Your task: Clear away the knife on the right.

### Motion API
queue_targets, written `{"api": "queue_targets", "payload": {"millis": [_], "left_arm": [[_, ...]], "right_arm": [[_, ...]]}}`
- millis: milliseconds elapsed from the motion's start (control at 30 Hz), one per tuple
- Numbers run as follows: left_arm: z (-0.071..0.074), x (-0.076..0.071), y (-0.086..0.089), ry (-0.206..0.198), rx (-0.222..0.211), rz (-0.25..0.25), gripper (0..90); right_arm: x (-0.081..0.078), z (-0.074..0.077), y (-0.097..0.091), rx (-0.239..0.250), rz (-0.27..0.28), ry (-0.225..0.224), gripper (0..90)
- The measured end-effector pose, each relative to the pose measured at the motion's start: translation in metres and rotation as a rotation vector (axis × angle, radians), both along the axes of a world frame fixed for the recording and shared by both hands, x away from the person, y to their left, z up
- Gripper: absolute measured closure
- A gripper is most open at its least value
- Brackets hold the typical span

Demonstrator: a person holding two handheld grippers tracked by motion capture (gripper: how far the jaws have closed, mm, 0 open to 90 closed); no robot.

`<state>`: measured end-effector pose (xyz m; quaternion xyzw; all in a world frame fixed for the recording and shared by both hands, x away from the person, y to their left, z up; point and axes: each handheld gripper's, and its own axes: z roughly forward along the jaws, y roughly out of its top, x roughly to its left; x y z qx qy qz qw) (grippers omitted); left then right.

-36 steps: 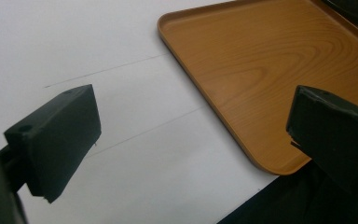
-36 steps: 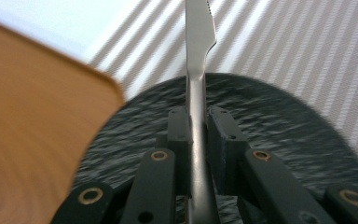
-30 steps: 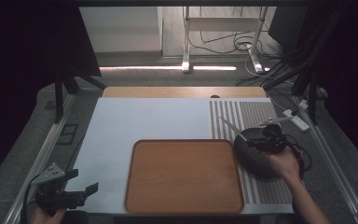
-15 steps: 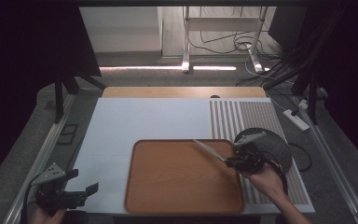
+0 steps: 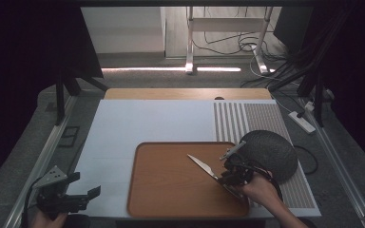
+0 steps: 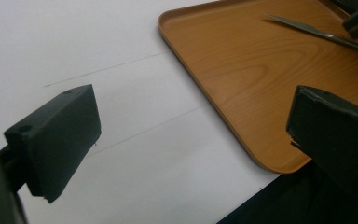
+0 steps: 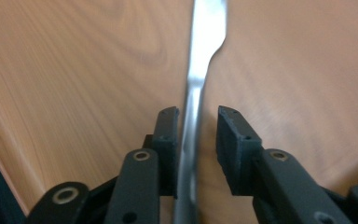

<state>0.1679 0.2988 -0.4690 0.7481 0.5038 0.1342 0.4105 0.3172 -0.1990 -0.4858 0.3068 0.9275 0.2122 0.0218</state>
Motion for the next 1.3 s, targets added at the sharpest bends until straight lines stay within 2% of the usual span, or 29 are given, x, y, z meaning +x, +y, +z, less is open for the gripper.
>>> {"api": "queue_targets", "payload": {"millis": [33,133,167,300,400,567,633,733,867,1300], "left_arm": [[0.0,0.0,0.0,0.0,-0.001,0.0,2.9],[0.0,0.0,0.0,0.001,0.0,-0.001,2.9],[0.0,0.0,0.0,0.001,0.002,-0.002,2.9],[0.0,0.001,0.0,0.003,0.002,-0.001,2.9],[0.0,0.001,0.0,0.004,0.002,-0.002,2.9],[0.0,0.001,0.0,0.001,0.0,-0.003,3.0],[0.0,0.0,0.0,-0.001,-0.002,-0.002,3.0],[0.0,0.0,0.0,-0.002,0.0,-0.005,3.0],[0.0,0.0,0.0,-0.003,0.0,-0.006,3.1],[0.0,0.0,0.0,-0.003,-0.002,-0.006,3.2]], "right_arm": [[0.002,0.003,0.001,0.011,0.012,-0.014,73.2],[0.005,0.011,0.011,0.019,0.112,-0.061,89.9],[0.006,0.011,0.017,0.017,0.132,-0.075,90.0],[0.018,0.004,0.044,0.015,0.178,-0.06,90.0],[0.027,-0.006,0.062,0.009,0.188,-0.057,90.0],[0.039,-0.019,0.078,-0.047,0.2,-0.07,90.0],[0.043,-0.02,0.075,-0.034,0.184,-0.059,90.0],[0.047,-0.018,0.065,-0.07,0.152,-0.069,90.0],[0.052,-0.016,0.045,-0.07,0.096,-0.045,90.0],[0.047,-0.014,-0.008,-0.068,-0.018,-0.019,90.0]]}}
